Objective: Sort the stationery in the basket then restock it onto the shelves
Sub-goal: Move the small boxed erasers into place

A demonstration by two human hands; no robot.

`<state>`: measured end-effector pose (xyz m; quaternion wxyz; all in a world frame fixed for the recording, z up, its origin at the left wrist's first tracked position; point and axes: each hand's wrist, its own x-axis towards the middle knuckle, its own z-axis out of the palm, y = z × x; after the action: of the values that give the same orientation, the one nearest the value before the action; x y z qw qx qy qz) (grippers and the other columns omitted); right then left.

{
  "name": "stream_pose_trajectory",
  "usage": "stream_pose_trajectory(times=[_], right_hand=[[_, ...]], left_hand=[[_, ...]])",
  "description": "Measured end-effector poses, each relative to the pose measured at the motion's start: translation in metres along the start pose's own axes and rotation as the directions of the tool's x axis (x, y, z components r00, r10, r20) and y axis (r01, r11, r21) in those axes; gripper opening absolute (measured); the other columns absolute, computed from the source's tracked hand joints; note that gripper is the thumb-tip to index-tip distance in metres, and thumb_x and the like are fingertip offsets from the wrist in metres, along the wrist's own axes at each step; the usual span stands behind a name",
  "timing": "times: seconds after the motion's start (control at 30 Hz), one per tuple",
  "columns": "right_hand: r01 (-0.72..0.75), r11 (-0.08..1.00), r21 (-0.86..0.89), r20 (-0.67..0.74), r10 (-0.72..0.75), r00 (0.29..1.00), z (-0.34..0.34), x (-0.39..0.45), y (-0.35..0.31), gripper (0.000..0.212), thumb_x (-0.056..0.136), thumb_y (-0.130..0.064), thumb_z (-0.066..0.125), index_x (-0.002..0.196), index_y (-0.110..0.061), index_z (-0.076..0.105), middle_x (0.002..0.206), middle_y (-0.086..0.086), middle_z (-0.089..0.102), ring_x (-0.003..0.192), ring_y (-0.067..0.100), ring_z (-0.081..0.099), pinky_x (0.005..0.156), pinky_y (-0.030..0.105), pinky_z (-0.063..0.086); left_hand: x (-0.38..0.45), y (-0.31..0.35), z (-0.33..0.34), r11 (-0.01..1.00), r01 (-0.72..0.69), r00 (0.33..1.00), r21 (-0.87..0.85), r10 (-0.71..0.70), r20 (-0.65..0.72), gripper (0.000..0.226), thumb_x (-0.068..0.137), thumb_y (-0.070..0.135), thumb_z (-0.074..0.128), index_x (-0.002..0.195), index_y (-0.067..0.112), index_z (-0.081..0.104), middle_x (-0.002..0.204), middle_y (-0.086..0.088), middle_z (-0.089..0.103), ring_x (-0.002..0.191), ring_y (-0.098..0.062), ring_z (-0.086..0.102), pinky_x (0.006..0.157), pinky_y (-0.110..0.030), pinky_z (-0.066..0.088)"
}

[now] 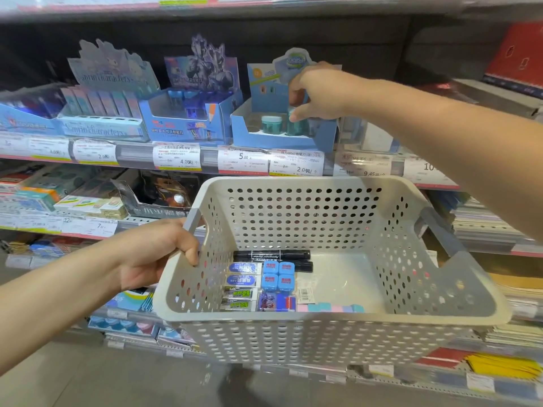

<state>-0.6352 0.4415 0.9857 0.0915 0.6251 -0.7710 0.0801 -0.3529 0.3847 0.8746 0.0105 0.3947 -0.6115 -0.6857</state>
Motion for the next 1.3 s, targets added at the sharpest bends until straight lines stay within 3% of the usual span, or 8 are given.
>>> stream_pose_trajectory(times=[0.4, 0.63, 0.77, 0.83, 0.9, 0.97, 1.2, 1.3], right_hand=[[-0.033, 0.996, -0.079, -0.148, 0.021, 0.989, 0.028, 0.000, 0.001, 0.031, 0.087, -0.036, 0.063, 0.079, -0.007, 0.060, 0.083, 0.015, 0.063, 0.073, 0.028, 0.054, 0.060, 0.030, 0.037], [-0.020, 0.969, -0.246, -0.208, -0.033, 0.977, 0.030, -0.013, -0.001, 0.036, 0.090, -0.043, 0.056, 0.103, -0.009, 0.058, 0.100, 0.013, 0.065, 0.086, 0.030, 0.057, 0.071, 0.034, 0.041], [0.182, 0.916, -0.358, -0.466, -0.344, 0.815, 0.037, -0.053, -0.023, 0.029, 0.086, -0.024, 0.048, 0.104, -0.007, 0.062, 0.101, 0.014, 0.064, 0.088, 0.034, 0.060, 0.076, 0.041, 0.044], [0.356, 0.901, -0.249, -0.297, -0.420, 0.858, 0.054, -0.083, -0.041, 0.026, 0.080, -0.020, 0.044, 0.092, -0.008, 0.063, 0.088, 0.009, 0.065, 0.074, 0.030, 0.060, 0.063, 0.038, 0.049], [0.354, 0.925, -0.142, 0.161, -0.331, 0.930, 0.077, -0.107, -0.055, 0.019, 0.082, -0.020, 0.045, 0.086, -0.010, 0.060, 0.078, 0.003, 0.061, 0.071, 0.026, 0.059, 0.059, 0.032, 0.050], [0.337, 0.929, -0.156, 0.494, -0.222, 0.840, 0.101, -0.116, -0.055, 0.009, 0.086, -0.020, 0.050, 0.082, -0.013, 0.055, 0.069, 0.000, 0.052, 0.070, 0.023, 0.054, 0.054, 0.024, 0.045], [0.431, 0.866, -0.254, 0.697, -0.145, 0.702, 0.147, -0.116, -0.039, 0.025, 0.093, -0.012, 0.044, 0.117, -0.015, 0.054, 0.111, 0.003, 0.063, 0.086, 0.022, 0.059, 0.051, 0.026, 0.040], [0.509, 0.808, -0.298, 0.770, -0.112, 0.628, 0.140, -0.120, -0.040, 0.051, 0.097, -0.007, 0.031, 0.146, -0.018, 0.028, 0.146, 0.000, 0.040, 0.104, 0.024, 0.057, 0.047, 0.026, 0.030]], left_hand=[[0.004, -0.002, -0.004, 1.000, 0.019, 0.999, 0.025, -0.018, -0.032, 0.078, 0.045, -0.003, 0.051, 0.121, 0.012, 0.057, 0.097, -0.027, 0.056, 0.085, -0.038, 0.052, 0.066, -0.036, 0.050], [0.003, 0.000, -0.002, 0.999, 0.015, 0.998, 0.035, -0.013, -0.059, 0.078, 0.045, -0.003, 0.050, 0.122, 0.010, 0.057, 0.113, -0.040, 0.057, 0.086, -0.040, 0.057, 0.067, -0.040, 0.054], [0.003, -0.001, -0.002, 0.999, 0.003, 0.998, 0.048, 0.000, -0.057, 0.075, 0.044, -0.003, 0.050, 0.118, 0.011, 0.060, 0.091, -0.035, 0.061, 0.076, -0.037, 0.058, 0.065, -0.038, 0.053], [0.003, -0.002, -0.002, 0.999, 0.001, 0.998, 0.054, 0.003, -0.068, 0.074, 0.044, -0.003, 0.050, 0.116, 0.011, 0.061, 0.078, -0.024, 0.058, 0.069, -0.033, 0.055, 0.062, -0.033, 0.049], [0.004, -0.003, 0.000, 0.998, 0.004, 0.998, 0.059, 0.000, -0.064, 0.075, 0.044, -0.003, 0.050, 0.116, 0.013, 0.061, 0.090, -0.022, 0.057, 0.077, -0.035, 0.052, 0.063, -0.033, 0.048], [0.004, -0.003, 0.002, 0.999, 0.006, 0.998, 0.052, -0.003, -0.058, 0.075, 0.044, -0.004, 0.050, 0.115, 0.015, 0.062, 0.098, -0.020, 0.055, 0.082, -0.036, 0.050, 0.063, -0.034, 0.050], [0.003, -0.003, 0.007, 0.996, -0.002, 0.998, 0.089, 0.008, -0.065, 0.059, 0.043, -0.003, 0.050, 0.098, 0.014, 0.065, 0.066, -0.018, 0.057, 0.065, -0.031, 0.051, 0.063, -0.033, 0.038], [0.001, -0.004, 0.008, 0.995, 0.005, 0.998, 0.095, 0.001, -0.056, 0.063, 0.044, -0.003, 0.049, 0.103, 0.011, 0.064, 0.070, -0.019, 0.059, 0.061, -0.029, 0.055, 0.060, -0.031, 0.046]])
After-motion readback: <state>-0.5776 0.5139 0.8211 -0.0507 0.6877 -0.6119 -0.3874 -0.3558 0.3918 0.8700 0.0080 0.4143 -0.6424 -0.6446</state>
